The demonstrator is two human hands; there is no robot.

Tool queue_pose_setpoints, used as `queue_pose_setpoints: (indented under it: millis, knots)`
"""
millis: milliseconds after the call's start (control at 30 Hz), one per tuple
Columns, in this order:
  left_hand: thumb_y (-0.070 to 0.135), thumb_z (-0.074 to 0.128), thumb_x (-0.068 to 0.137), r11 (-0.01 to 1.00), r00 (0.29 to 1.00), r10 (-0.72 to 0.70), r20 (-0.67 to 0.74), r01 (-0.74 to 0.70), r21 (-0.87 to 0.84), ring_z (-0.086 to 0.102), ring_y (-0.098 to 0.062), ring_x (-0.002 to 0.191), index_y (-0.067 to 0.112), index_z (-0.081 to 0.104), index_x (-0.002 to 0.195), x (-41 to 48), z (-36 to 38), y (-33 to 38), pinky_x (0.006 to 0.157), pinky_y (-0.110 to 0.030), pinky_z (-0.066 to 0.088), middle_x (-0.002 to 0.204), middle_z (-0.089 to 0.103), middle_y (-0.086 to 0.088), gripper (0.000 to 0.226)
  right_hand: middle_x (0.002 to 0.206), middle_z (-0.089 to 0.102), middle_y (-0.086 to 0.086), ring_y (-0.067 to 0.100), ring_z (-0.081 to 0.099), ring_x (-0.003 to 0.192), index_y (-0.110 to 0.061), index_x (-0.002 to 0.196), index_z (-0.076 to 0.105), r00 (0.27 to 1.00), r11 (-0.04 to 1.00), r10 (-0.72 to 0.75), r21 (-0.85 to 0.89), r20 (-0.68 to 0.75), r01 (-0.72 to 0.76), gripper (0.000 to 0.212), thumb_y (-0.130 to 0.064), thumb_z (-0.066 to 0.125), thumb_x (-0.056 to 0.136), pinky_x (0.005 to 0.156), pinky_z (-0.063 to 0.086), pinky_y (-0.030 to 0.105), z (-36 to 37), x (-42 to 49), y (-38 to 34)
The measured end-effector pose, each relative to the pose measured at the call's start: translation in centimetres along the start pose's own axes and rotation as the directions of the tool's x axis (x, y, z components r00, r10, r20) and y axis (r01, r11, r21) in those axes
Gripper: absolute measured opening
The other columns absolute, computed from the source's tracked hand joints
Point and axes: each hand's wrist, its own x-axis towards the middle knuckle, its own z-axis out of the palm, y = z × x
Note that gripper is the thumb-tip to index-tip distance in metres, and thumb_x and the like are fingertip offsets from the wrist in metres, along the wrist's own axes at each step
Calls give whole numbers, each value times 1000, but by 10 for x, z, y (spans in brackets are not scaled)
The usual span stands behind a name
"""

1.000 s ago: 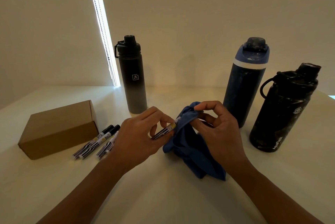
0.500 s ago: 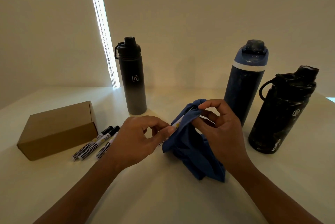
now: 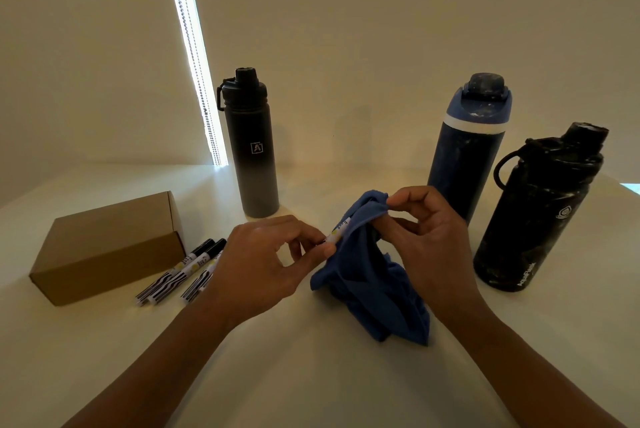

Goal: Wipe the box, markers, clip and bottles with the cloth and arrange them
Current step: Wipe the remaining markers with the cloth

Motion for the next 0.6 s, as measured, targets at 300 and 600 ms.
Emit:
queue_pose_setpoints:
  millis: [300,600]
  knots:
    - [55,72,93,995,996,68,-51,-63,80,64,0,73,34,78,97,0,2,1,70,-11,49,80,69,20,22,112,70,-6,14,75,97,-24,107,59,997,999,-29,-41,70,32,33,-9,79,86,83,61,26,-1,-2,1]
    - [53,75,91,982,986,138,-93,-124,141,62,-2,68,29,79,97,0,6,-3,68,-20,53,80,69,19,25,109,67,-8,16,74,97,-23,106,58,998,998,-43,-54,37,45,29,-9,77,89,85,63,34,1,-2,5]
